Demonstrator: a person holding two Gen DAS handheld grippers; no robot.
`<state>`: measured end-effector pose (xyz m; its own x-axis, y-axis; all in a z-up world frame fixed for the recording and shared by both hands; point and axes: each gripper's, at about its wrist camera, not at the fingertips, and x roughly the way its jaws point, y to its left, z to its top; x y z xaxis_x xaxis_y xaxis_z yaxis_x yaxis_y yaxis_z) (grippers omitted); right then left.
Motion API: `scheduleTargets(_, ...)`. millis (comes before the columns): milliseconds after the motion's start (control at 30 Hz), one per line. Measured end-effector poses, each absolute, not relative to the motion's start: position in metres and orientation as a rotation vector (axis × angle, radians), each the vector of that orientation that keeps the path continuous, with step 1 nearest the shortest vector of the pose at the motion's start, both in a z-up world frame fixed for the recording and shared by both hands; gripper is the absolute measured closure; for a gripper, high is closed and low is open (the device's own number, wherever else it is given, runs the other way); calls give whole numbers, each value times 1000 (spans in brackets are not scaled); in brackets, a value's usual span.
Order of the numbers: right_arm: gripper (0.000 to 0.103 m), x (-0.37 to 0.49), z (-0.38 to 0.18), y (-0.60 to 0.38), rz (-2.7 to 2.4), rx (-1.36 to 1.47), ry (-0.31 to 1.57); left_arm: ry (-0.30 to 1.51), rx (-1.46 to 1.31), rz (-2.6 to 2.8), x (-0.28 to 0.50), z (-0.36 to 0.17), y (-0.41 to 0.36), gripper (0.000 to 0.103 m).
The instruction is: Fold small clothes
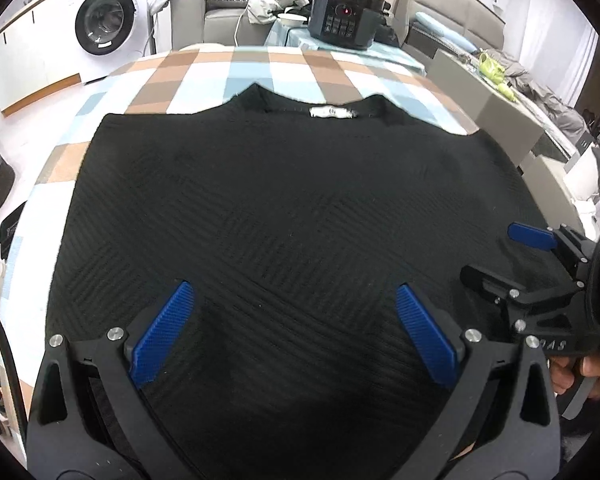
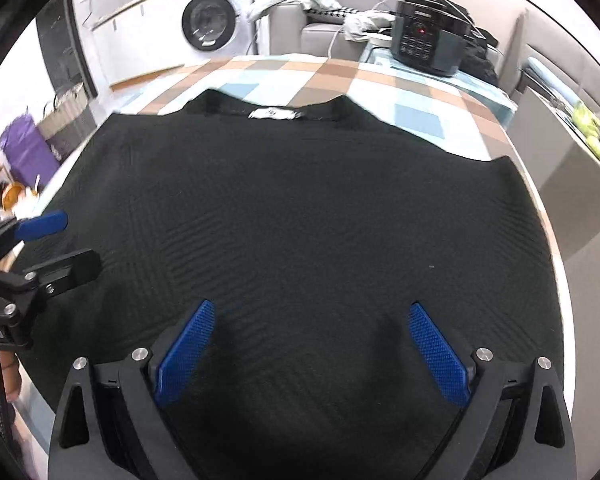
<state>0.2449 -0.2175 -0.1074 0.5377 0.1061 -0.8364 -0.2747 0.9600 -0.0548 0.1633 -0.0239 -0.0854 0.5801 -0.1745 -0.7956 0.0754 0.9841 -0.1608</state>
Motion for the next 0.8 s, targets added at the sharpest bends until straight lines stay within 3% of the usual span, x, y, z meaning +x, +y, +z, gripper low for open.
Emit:
scheduleTargets(567, 4, 229, -112, -309, 144, -107, 970, 953, -111, -39, 139, -99, 36, 2)
scheduleTargets(800, 4, 182, -106, -279, 181, -133, 945, 931, -184, -45, 90, -92, 41, 2)
